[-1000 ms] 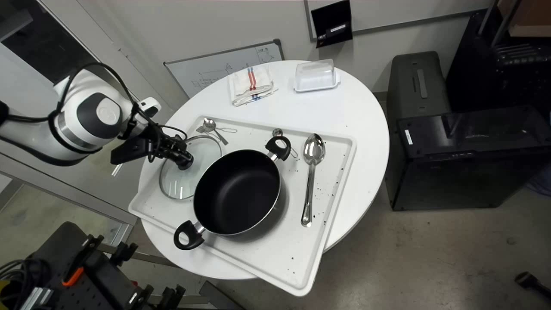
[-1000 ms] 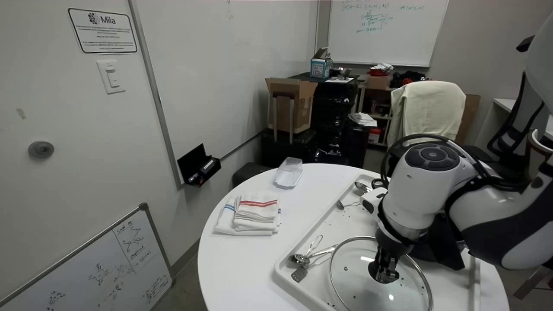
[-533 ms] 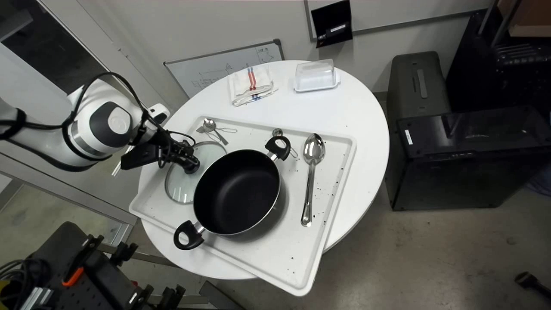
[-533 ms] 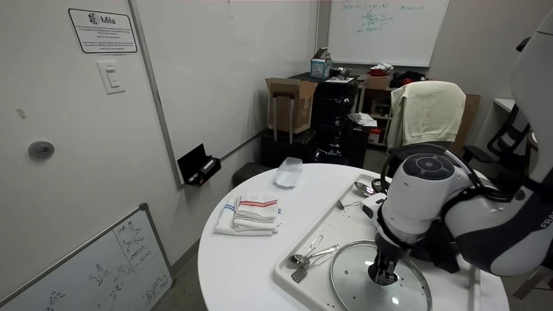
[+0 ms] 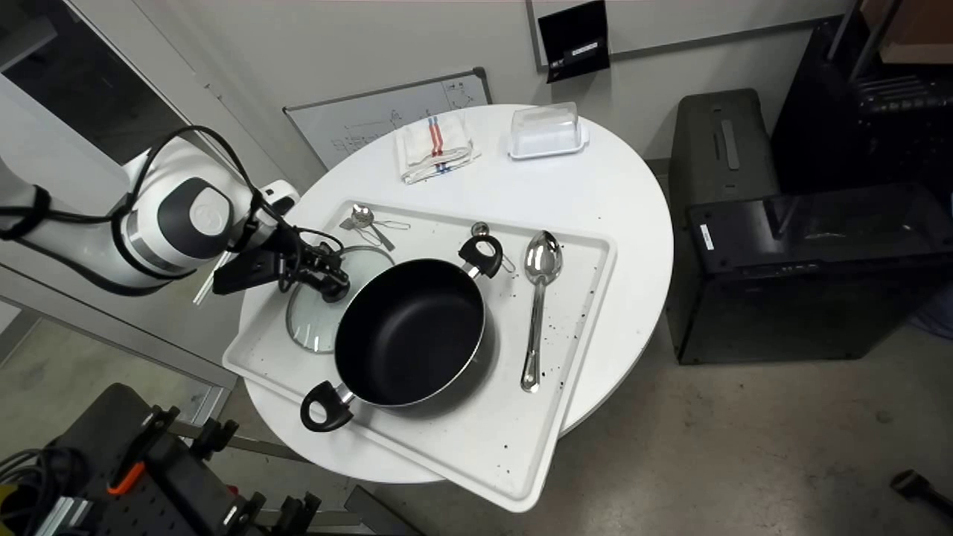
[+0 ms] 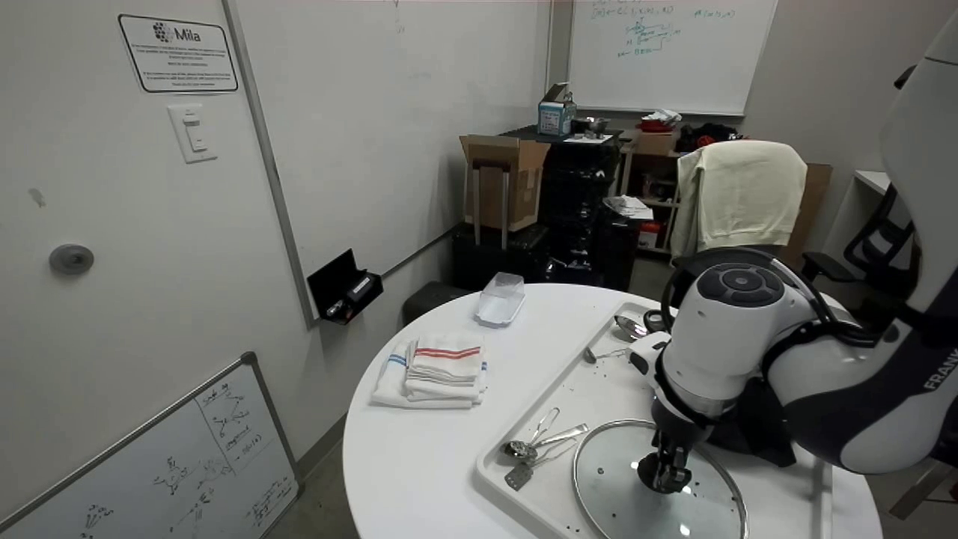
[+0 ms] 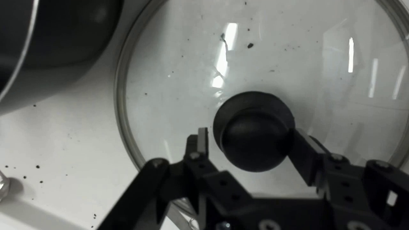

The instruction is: Remove the lid from the pot and place it on the table

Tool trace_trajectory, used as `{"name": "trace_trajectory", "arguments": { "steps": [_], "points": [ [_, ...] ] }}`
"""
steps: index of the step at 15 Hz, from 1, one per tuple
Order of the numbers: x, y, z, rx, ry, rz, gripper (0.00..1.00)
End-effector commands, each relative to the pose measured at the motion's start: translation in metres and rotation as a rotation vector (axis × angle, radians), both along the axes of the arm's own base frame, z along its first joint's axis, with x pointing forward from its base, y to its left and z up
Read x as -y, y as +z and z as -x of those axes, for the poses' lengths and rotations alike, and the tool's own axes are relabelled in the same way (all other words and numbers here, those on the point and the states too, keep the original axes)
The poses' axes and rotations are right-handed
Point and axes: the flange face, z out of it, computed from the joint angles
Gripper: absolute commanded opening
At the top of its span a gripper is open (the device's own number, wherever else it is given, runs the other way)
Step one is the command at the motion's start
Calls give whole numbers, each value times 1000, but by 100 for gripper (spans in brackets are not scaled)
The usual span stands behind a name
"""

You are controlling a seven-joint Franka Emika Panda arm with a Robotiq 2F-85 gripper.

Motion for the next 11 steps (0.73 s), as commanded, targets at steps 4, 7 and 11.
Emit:
{"name": "trace_trajectory", "arguments": {
  "steps": [4,7,11],
  "points": [
    [16,21,6,-22,9,-51,100],
    [19,45,14,-30,34,-88,100],
    [21,84,27,-34,72,-139,100]
  ]
}}
